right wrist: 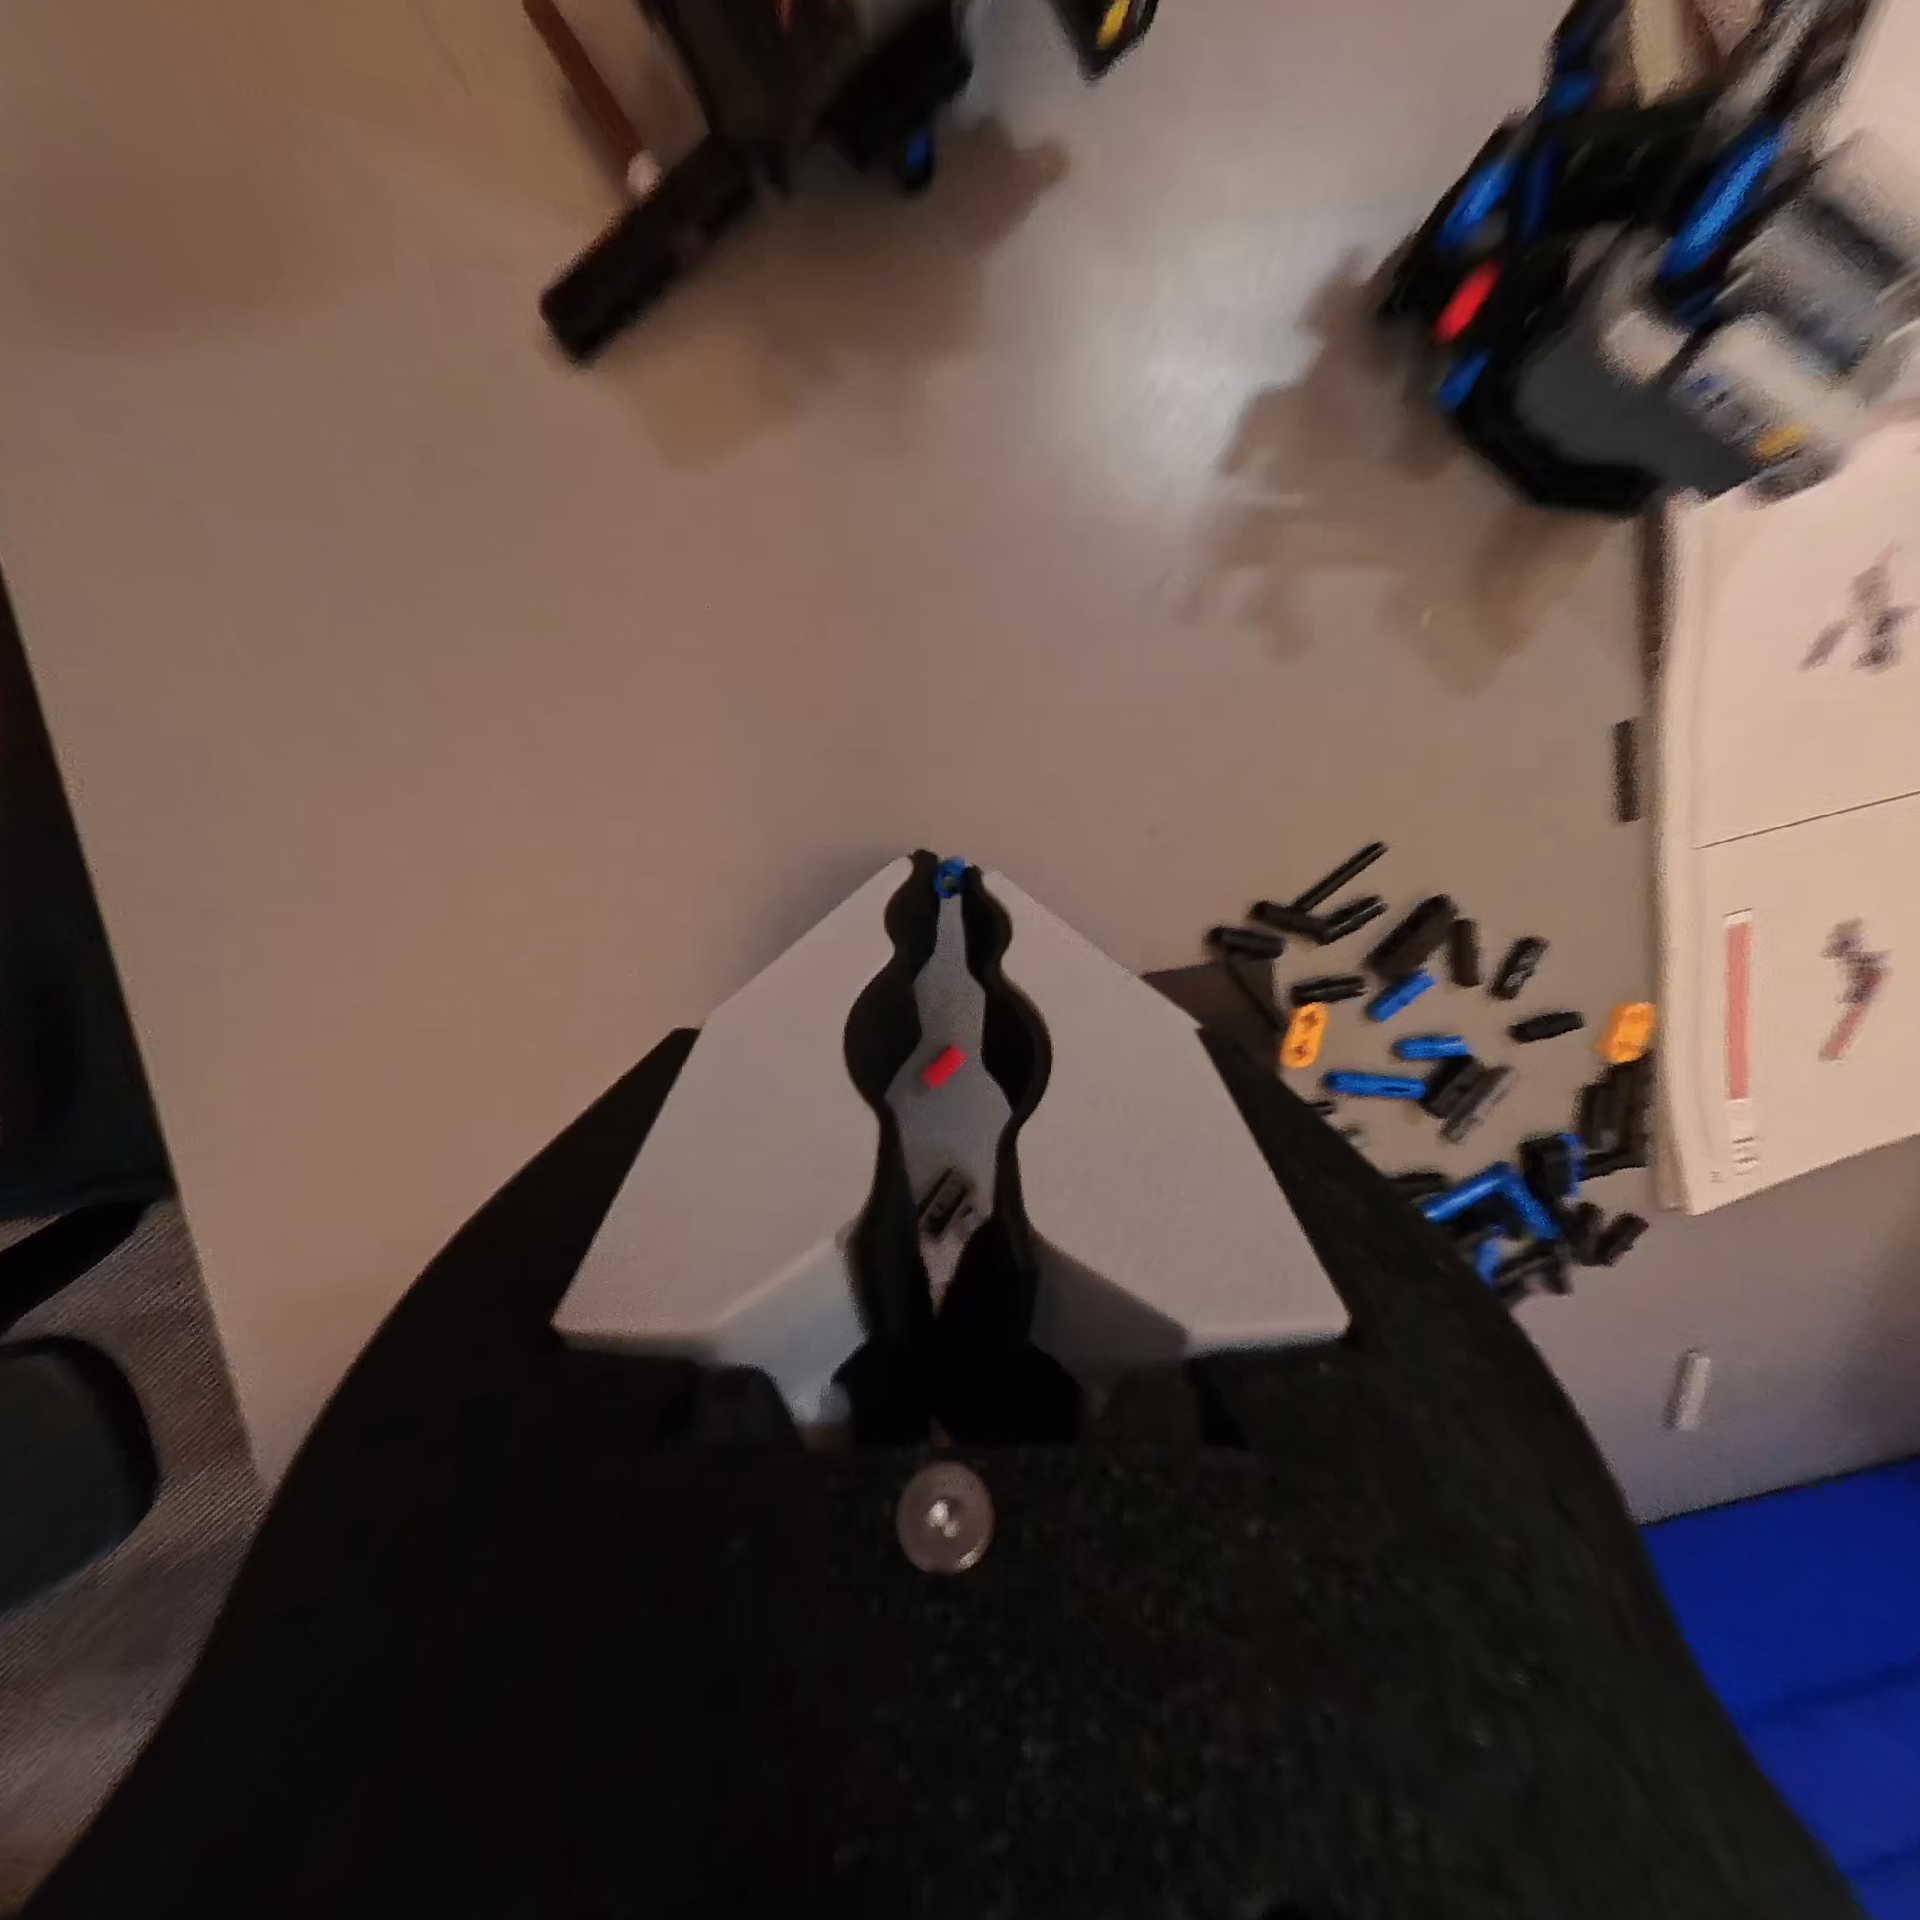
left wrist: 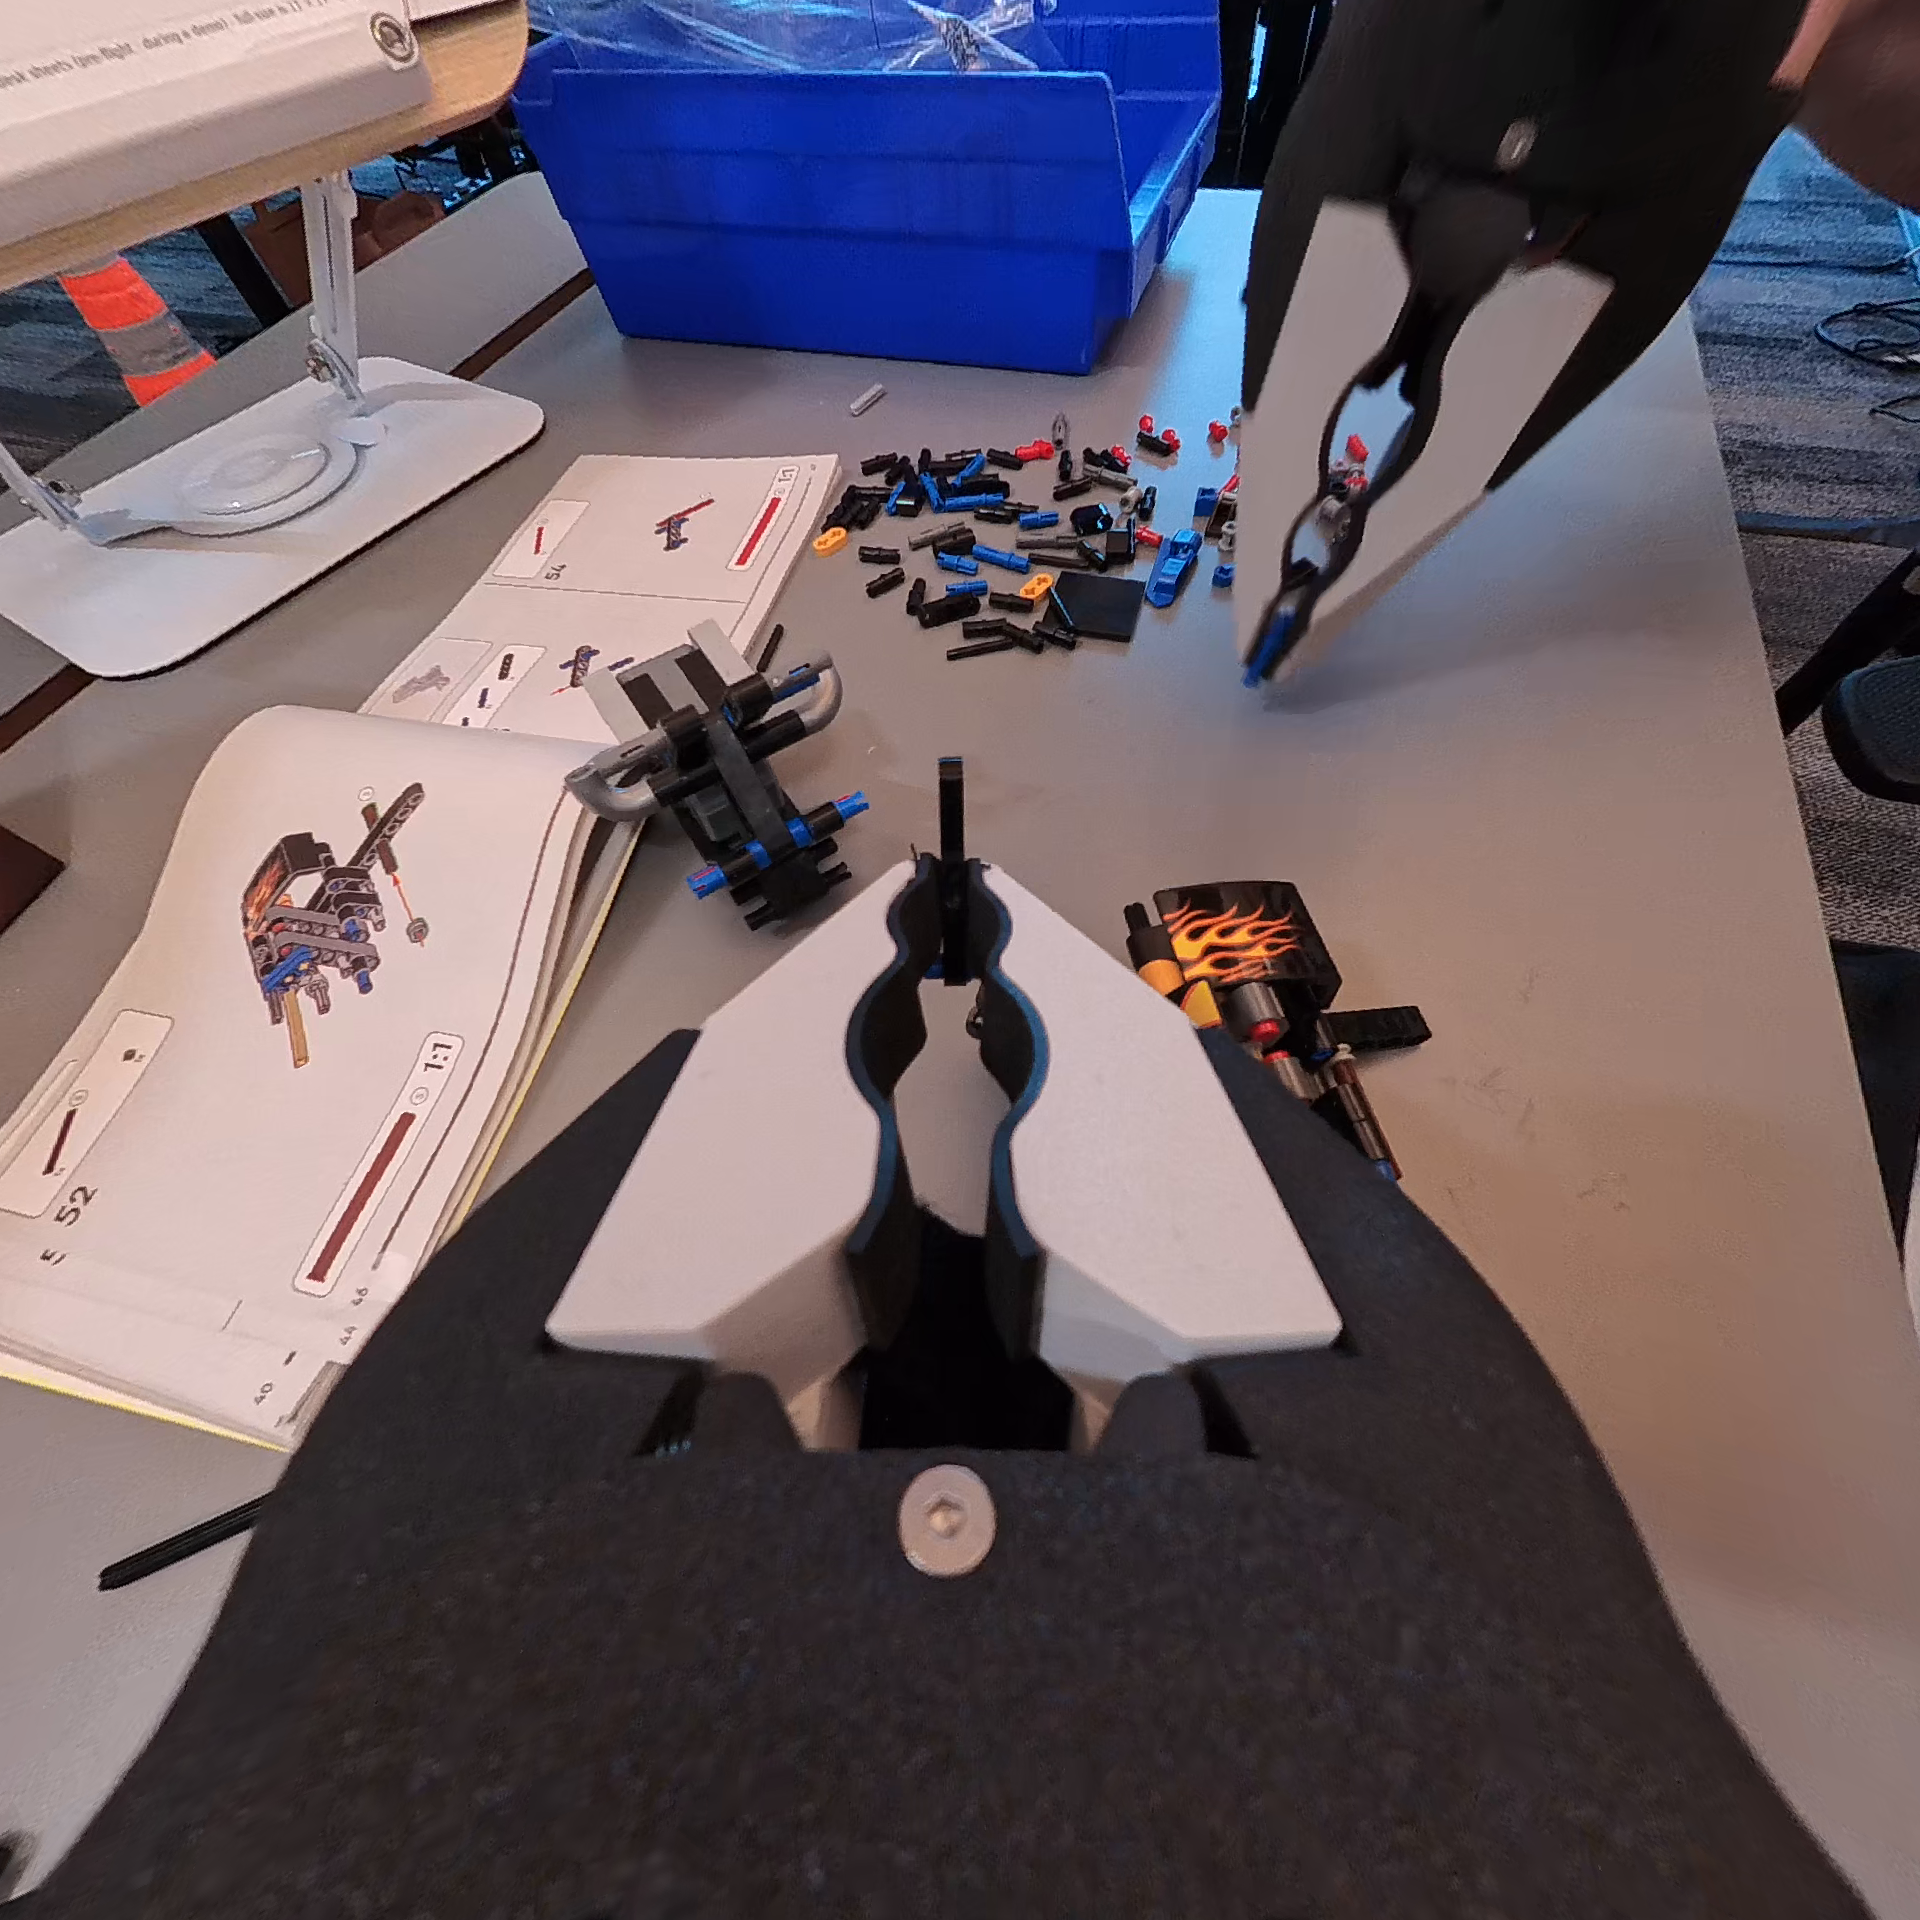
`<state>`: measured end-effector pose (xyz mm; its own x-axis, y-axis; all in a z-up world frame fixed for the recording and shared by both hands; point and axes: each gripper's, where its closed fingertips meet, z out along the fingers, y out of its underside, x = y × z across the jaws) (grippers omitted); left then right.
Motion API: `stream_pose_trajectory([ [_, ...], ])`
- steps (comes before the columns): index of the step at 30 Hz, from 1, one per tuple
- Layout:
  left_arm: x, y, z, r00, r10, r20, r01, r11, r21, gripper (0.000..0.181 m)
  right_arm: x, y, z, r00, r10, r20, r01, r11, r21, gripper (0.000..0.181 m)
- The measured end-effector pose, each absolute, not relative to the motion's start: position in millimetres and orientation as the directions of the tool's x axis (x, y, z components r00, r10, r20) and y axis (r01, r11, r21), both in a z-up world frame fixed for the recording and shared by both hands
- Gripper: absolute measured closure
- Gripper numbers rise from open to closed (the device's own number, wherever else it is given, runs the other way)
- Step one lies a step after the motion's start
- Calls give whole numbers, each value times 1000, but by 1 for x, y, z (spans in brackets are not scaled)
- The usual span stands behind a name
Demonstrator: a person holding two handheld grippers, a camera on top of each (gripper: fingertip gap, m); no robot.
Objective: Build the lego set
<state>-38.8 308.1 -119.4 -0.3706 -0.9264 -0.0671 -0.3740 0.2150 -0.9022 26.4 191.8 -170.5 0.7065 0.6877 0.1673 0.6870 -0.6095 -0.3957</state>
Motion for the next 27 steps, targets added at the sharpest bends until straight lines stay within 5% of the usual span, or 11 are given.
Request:
stream_pose_trajectory([
  [6, -43, 293, -100, -440, -892, 106, -332, 52, -942, 181, -27, 247, -87, 780, 532, 330, 548, -327, -770, 178],
  [8, -45, 291, -94, -455, -873, 178, -325, -23, -945, 180, -40, 268, -69, 834, 372, 408, 509, -232, -829, 178],
  [13, -46, 291, -79, -468, -837, 285, -288, -160, -944, 180, -44, 294, -63, 962, 35, 272, 274, -133, -952, 178],
  [27, -46, 290, -76, -463, -797, 388, -306, -267, -914, 180, -50, 301, -60, 956, -77, 283, 279, -59, -958, 178],
])
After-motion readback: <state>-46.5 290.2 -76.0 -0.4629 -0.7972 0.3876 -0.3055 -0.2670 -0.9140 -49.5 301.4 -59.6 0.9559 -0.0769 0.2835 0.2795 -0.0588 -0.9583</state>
